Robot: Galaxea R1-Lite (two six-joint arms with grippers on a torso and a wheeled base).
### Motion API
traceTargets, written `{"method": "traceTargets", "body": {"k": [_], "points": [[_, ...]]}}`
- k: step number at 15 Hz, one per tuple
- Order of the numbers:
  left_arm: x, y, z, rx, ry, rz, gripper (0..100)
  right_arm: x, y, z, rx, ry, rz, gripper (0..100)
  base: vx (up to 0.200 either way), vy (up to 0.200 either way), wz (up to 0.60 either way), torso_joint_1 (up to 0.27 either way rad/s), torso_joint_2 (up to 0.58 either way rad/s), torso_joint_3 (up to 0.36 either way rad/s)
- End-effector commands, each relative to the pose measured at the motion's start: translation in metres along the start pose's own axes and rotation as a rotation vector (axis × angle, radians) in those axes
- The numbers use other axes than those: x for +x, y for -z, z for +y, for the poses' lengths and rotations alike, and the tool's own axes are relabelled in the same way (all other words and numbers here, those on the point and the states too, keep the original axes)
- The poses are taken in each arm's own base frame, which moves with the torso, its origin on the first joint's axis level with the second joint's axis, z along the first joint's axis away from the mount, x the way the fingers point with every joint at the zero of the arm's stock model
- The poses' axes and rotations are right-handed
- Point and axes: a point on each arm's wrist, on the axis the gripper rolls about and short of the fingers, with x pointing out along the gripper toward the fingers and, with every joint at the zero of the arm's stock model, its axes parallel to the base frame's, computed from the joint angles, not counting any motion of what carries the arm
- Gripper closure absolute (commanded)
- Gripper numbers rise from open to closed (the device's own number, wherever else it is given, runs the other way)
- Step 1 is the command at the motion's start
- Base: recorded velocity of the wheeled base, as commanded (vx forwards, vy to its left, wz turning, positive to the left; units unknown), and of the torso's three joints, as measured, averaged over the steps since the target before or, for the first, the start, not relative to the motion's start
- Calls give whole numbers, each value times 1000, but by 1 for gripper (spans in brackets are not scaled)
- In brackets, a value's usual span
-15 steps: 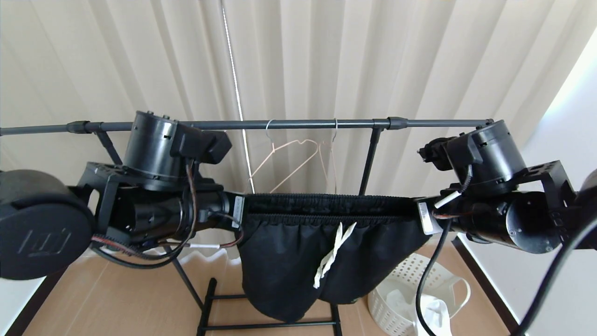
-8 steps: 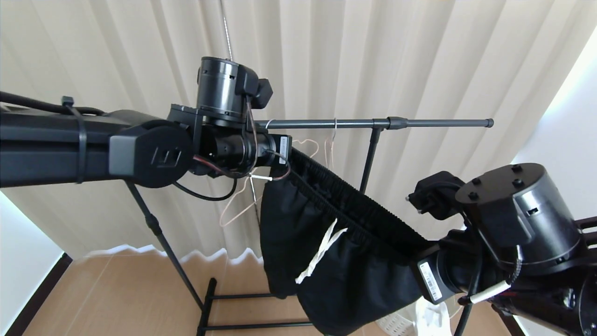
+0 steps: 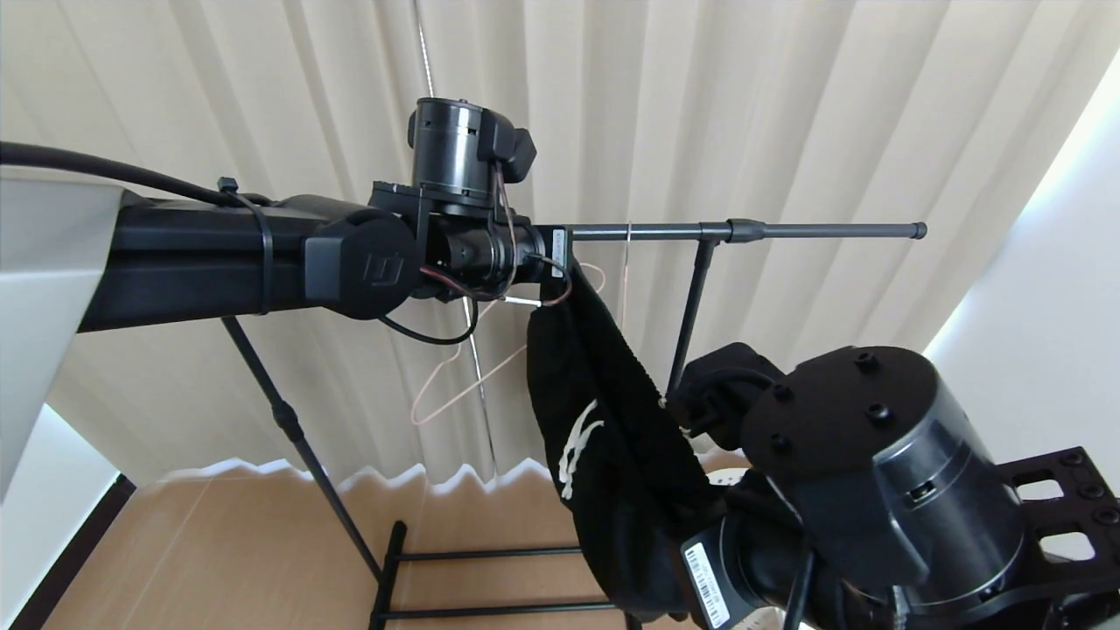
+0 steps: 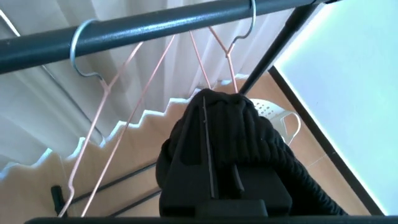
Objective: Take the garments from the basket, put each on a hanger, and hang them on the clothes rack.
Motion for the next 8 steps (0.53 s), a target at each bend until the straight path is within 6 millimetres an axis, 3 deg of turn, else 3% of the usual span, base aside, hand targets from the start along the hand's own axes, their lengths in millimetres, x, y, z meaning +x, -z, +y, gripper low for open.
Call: {"method": "traceTargets", "body": {"k": [1, 5, 8], "points": [[3, -2, 2, -3, -1, -8, 100, 7, -1, 14, -9, -15, 9, 100, 0, 0, 0, 0, 0, 0], [3, -5, 2, -2, 8, -13, 100, 8, -6, 16, 52, -15, -2, 100, 0, 0, 0, 0, 0, 0], [-13, -5, 5, 16, -13, 99, 100, 12, -12, -8, 103, 69, -14, 100, 0, 0, 0, 0, 0, 0]]}}
